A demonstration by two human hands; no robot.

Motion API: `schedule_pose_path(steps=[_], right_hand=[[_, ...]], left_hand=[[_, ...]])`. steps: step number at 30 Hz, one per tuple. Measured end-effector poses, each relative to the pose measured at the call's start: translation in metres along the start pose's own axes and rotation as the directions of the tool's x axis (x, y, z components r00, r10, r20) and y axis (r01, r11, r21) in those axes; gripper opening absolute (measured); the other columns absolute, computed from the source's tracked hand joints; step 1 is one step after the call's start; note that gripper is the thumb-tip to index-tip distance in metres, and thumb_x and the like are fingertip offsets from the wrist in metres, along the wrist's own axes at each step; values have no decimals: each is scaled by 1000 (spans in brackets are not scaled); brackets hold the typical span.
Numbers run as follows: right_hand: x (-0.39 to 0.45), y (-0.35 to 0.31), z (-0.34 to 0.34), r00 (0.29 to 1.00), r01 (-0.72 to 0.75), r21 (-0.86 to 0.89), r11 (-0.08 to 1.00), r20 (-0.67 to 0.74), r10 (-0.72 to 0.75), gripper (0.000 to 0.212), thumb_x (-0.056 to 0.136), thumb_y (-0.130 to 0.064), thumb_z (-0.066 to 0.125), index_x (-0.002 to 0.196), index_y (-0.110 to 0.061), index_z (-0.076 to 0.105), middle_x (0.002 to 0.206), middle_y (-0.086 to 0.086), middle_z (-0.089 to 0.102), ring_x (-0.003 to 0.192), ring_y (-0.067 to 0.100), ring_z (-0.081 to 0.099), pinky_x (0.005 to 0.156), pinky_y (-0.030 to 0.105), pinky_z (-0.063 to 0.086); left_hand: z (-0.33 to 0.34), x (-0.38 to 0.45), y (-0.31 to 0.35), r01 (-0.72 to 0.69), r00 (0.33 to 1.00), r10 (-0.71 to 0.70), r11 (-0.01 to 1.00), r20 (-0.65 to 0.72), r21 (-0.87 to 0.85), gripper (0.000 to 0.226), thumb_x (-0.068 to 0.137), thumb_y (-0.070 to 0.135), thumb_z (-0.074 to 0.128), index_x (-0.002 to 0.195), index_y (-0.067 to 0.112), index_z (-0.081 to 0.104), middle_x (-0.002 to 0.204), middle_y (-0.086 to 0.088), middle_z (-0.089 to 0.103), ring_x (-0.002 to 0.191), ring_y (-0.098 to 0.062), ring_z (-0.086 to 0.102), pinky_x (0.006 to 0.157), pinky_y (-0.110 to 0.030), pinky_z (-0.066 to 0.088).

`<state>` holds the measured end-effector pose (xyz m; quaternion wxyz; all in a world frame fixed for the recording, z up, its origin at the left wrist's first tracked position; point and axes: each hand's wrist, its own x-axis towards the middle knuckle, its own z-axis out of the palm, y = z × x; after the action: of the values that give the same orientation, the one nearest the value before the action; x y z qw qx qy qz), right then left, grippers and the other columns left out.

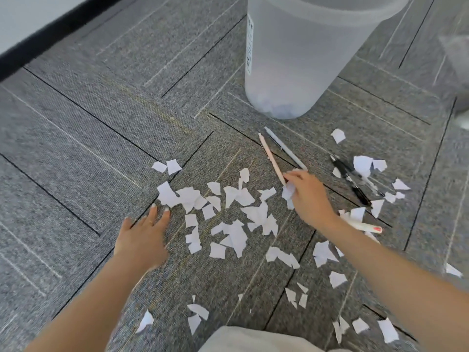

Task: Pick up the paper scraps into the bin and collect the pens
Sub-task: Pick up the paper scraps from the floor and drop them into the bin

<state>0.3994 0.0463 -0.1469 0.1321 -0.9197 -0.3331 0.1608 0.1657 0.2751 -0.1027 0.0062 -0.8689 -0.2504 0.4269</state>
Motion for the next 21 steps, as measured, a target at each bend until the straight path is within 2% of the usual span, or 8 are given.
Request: schedule_pose_path(steps=[2,3,5,7,12,16,18,21], right_hand=[[-23,-1,3,995,-60,234,970,-59,76,35,93,0,40,120,-12,59,124,2,51,92,13,52,83,21,44],[-28,0,5,987,-94,319,943,-93,130,34,93,0,39,116,-12,61,124,2,50,94,13,52,83,19,42],[-24,1,7,961,-157,336,929,-164,221,35,93,-1,38,119,-12,59,133,2,46,117,18,46,101,32,37],[-13,0,9,960,-201,259,945,-142,243,39,95,-6,36,130,-14,51,145,2,37,135,19,30,114,40,20],[-51,-25,28,994,-104,174,979,36,99,45,98,-17,30,143,-19,28,155,-6,12,143,11,6,118,34,4],[-90,-55,34,989,33,325,945,124,-77,40,98,-16,33,137,-20,41,147,-9,31,135,1,22,115,23,15],[-71,-69,31,990,86,355,931,72,-119,37,97,-12,37,131,-16,49,141,-3,41,130,8,33,110,22,23],[-17,-92,32,987,157,323,933,-40,-153,35,95,-10,39,127,-11,53,135,2,47,127,16,39,110,32,28]], left_hand=[[1,1,0,6,1000,-6,1000,-8,-14,81,90,25,43,146,24,-15,154,-7,-18,143,-20,19,115,-49,0],[1,1,-1,9,1000,-9,1000,-11,-21,80,90,24,43,146,24,-15,154,-7,-18,143,-20,18,115,-49,1],[1,2,-1,9,1000,-9,1000,-9,-24,80,90,21,42,146,25,-15,154,-7,-18,143,-20,16,115,-49,1],[2,2,-1,8,1000,-8,1000,-1,-19,80,90,19,42,146,25,-16,155,-6,-17,143,-20,15,115,-48,3],[3,4,-1,10,1000,-11,1000,-17,-19,83,88,17,43,146,25,-15,155,-6,-17,142,-20,20,116,-47,4],[3,3,-2,9,1000,-10,999,-21,-45,82,89,15,42,146,25,-16,154,-6,-17,143,-21,16,116,-47,4],[4,4,-3,6,1000,-7,999,-20,-49,82,88,15,42,146,25,-16,154,-5,-18,144,-21,14,116,-47,4],[6,4,-3,4,999,-7,998,-41,-58,82,87,13,42,146,26,-14,155,-5,-16,144,-21,14,116,-47,4]])
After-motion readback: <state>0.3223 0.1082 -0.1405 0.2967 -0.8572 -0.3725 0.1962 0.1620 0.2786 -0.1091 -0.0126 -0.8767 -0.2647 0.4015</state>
